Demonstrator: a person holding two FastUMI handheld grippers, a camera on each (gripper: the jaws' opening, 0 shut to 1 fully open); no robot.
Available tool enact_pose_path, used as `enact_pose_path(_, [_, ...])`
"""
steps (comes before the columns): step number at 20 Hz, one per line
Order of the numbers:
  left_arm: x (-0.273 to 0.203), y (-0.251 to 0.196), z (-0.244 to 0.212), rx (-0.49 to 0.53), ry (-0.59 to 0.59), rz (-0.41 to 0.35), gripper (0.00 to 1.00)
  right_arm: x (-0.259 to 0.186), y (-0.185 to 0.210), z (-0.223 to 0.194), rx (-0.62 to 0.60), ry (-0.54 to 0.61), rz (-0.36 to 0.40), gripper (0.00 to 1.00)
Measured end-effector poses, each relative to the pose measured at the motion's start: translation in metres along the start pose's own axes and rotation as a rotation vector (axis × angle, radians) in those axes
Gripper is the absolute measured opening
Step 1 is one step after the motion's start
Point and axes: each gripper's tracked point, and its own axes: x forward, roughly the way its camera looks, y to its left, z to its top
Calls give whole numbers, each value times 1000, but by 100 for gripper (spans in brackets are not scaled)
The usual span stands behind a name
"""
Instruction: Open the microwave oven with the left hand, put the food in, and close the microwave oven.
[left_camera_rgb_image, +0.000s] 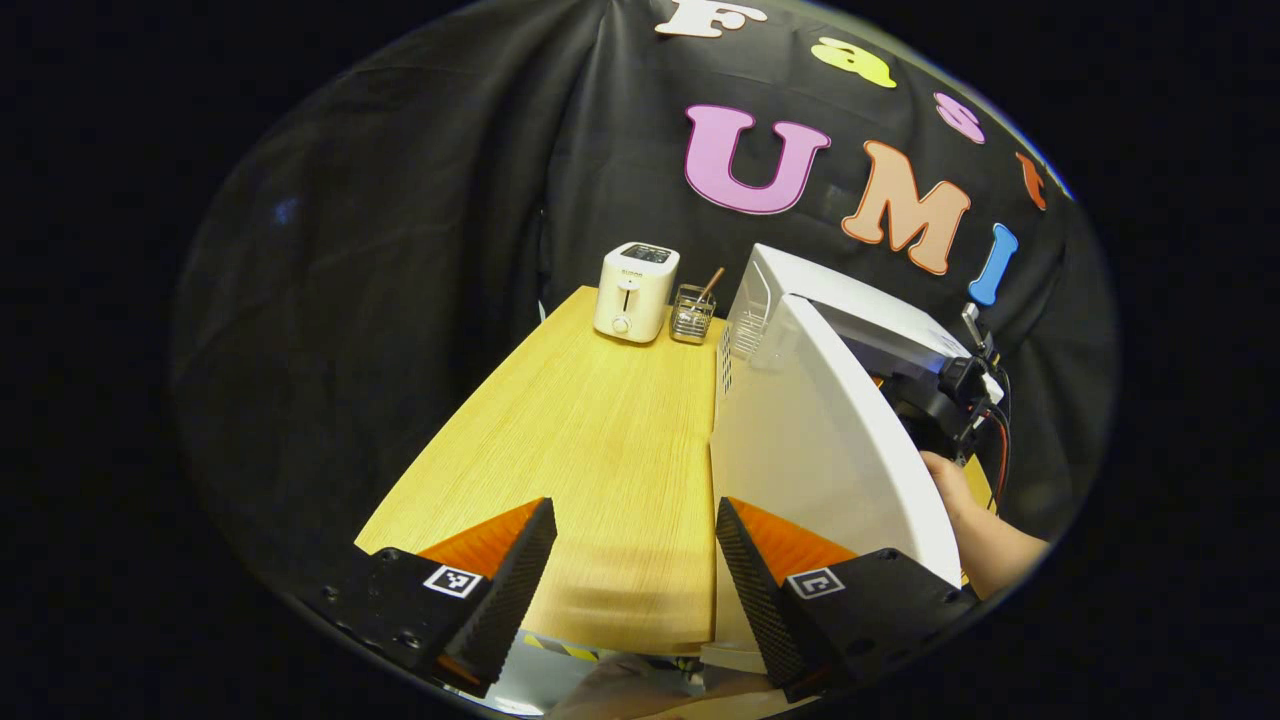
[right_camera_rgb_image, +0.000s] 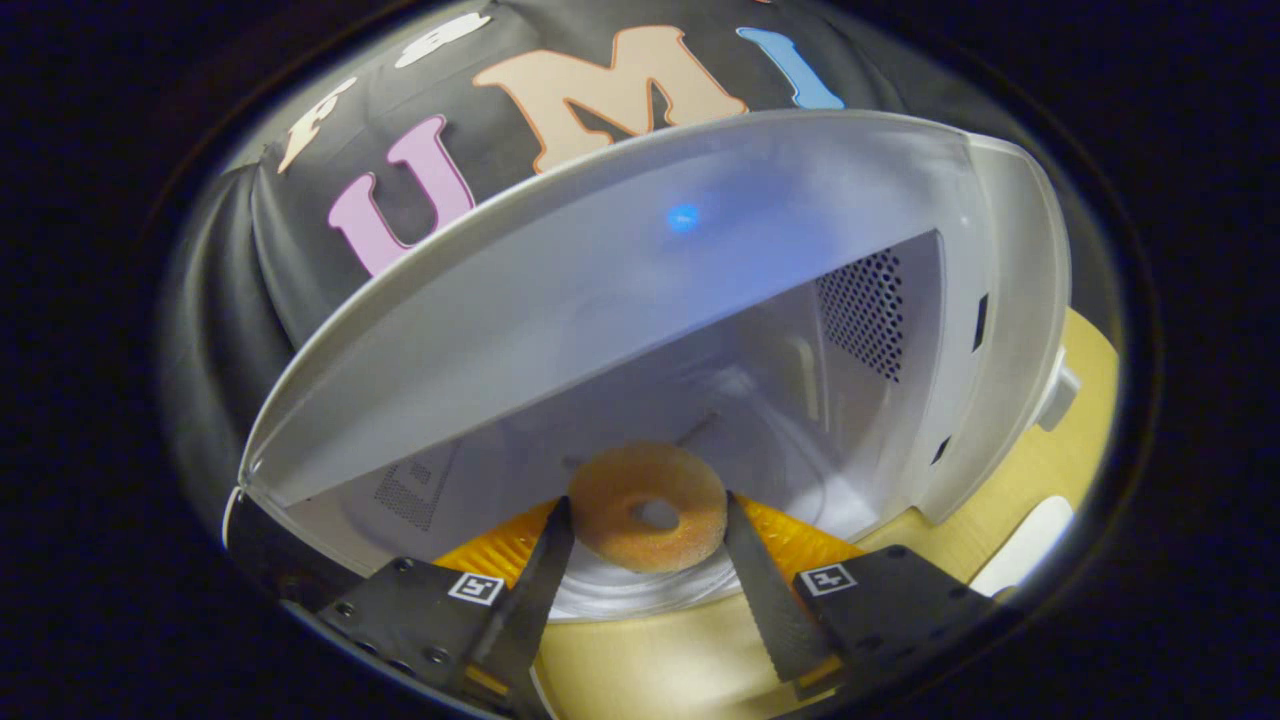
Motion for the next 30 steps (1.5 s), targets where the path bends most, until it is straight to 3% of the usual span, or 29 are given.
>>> enact_pose_path(1, [1, 0, 0, 0, 0, -1, 95, -1, 0, 0, -5, -2, -3, 82])
enact_pose_path(2, [2, -1, 0, 0, 3, -5, 95, -2, 2, 1, -12, -10, -3, 94])
enact_pose_path(3, [3, -3, -2, -3, 7, -12, 95, -5, 3, 4, -21, -21, 1, 98])
enact_pose_path(4, [4, -5, -3, -6, 12, -20, 95, -8, 5, 5, -31, -28, 3, 98])
enact_pose_path(5, [5, -6, -4, -9, 18, -25, 93, -12, 5, 6, -41, -29, 4, 91])
enact_pose_path(6, [4, -6, -4, -12, 20, -30, 93, -16, 6, 7, -50, -33, 6, 98])
enact_pose_path(10, [5, -11, -3, -11, 19, -45, 92, -45, 8, 13, -82, -49, 31, 98])
enact_pose_path(11, [4, -12, -3, -7, 15, -50, 92, -54, 10, 15, -91, -56, 43, 92])
enact_pose_path(14, [2, -14, -5, 15, 15, -66, 89, -84, 12, 21, -117, -75, 72, 91])
enact_pose_path(21, [-1, -28, -12, 58, 30, -119, 75, -155, 11, 42, -190, -133, 76, 91])
enact_pose_path(25, [-5, -39, -14, 75, 34, -162, 53, -198, 15, 56, -224, -192, 71, 91])
enact_pose_path(29, [-11, -46, -16, 115, 24, -192, 22, -228, 8, 72, -256, -254, 32, 91])
enact_pose_path(30, [-13, -48, -15, 123, 19, -196, 9, -234, 5, 75, -250, -261, 24, 91])
